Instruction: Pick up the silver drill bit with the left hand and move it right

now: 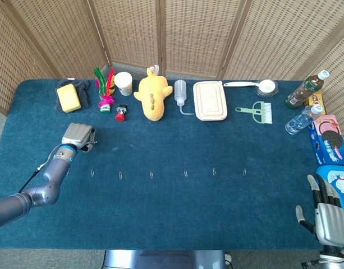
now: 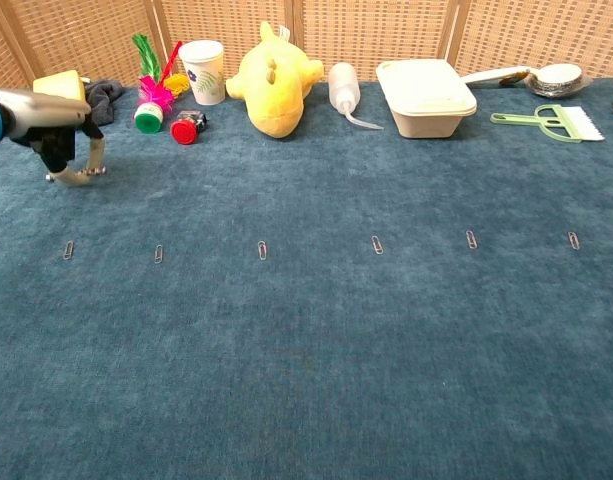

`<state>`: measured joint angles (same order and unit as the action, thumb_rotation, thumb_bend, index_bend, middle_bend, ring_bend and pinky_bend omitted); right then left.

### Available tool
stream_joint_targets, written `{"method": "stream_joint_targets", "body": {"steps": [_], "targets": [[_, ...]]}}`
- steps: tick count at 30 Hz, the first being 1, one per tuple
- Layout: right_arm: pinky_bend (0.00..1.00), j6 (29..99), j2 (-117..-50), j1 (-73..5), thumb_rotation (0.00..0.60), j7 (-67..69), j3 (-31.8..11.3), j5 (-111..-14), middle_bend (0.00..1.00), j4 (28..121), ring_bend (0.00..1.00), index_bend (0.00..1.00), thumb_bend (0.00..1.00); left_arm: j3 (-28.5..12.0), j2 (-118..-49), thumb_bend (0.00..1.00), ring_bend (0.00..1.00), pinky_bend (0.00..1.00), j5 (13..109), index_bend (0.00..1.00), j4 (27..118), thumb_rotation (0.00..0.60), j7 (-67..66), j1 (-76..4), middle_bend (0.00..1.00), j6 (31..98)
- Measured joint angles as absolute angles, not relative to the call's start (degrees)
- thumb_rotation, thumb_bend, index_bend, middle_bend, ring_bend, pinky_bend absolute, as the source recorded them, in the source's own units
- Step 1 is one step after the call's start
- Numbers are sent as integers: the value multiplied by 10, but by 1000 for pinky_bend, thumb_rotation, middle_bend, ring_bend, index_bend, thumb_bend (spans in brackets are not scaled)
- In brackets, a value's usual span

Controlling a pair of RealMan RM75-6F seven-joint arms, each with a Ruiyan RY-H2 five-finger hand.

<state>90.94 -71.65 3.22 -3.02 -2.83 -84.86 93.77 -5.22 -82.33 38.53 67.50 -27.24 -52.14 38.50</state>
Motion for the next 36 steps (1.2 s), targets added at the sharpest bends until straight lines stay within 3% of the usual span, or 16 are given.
{"method": "stream_joint_targets", "body": {"steps": [11,23,36], "targets": [[108,905,-721,27,600,-25,-26,-862,26,936,0,0,442,-73,-728,717,987,899,516,585,812,600,-194,-487,1000,450],[108,919,-722,34,600,-13,-17,-882,26,932,0,0,442,-60,-661,716,986,899,669,585,951,600,-123,-446,1000,497],[108,921,-721,36,600,-17,-15,-887,26,937,0,0,442,-33,-690,713,986,899,692,584,940,600,-53,-407,1000,502]]}}
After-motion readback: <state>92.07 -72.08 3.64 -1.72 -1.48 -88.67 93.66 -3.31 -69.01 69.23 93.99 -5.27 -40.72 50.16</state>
